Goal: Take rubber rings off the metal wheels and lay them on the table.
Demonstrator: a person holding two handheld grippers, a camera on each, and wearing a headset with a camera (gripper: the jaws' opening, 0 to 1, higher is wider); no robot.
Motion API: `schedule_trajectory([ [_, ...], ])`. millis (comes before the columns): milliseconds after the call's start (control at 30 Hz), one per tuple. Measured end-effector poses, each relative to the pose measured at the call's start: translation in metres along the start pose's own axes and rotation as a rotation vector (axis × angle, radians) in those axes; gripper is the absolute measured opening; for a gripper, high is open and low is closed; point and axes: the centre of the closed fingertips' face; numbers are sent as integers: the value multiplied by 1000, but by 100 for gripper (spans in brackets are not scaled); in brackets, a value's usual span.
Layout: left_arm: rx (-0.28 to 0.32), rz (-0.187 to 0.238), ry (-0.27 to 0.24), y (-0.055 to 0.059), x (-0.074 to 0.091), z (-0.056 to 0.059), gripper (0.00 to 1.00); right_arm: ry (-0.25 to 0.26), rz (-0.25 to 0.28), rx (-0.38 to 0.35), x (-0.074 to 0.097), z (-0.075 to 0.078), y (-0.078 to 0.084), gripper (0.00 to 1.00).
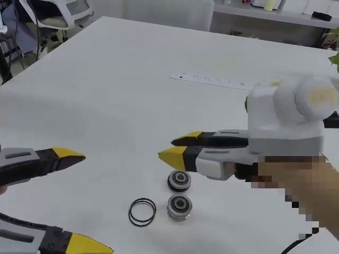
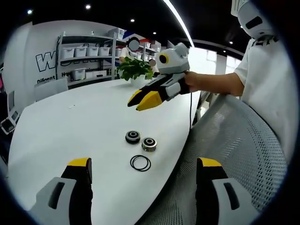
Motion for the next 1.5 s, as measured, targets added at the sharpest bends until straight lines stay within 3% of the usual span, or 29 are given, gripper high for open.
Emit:
schedule_trajectory([
  [233,-10,6,12,-1,0,2,87,32,-12,114,10,20,-15,26],
  [400,-13,17,8,-4,1,2,88,23,-22,147,13,26,-15,28],
  [500,-42,17,32,-7,0,6,89,22,-26,158,14,31,-13,29],
  [633,-81,28,51,-17,0,10,90,15,-25,168,17,39,-8,30],
  [800,-115,38,73,-34,-2,14,89,20,6,124,18,47,0,30],
  [967,-181,48,82,-59,0,14,85,14,65,18,18,49,9,30],
  [1133,-233,72,69,-83,1,8,82,15,27,22,17,49,27,30],
  [1267,-278,76,64,-98,-6,3,81,-6,27,-9,15,46,38,29],
  [1500,-326,67,87,-109,-27,-3,76,-24,-29,13,10,40,56,28],
])
Point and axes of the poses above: the centre of the closed fingertips' face, and the gripper's own axes: x roughly backward along the fingers, z roughly to its right, y roughly out of its underside, and after that the axes turned 9 degrees about x, right-handed
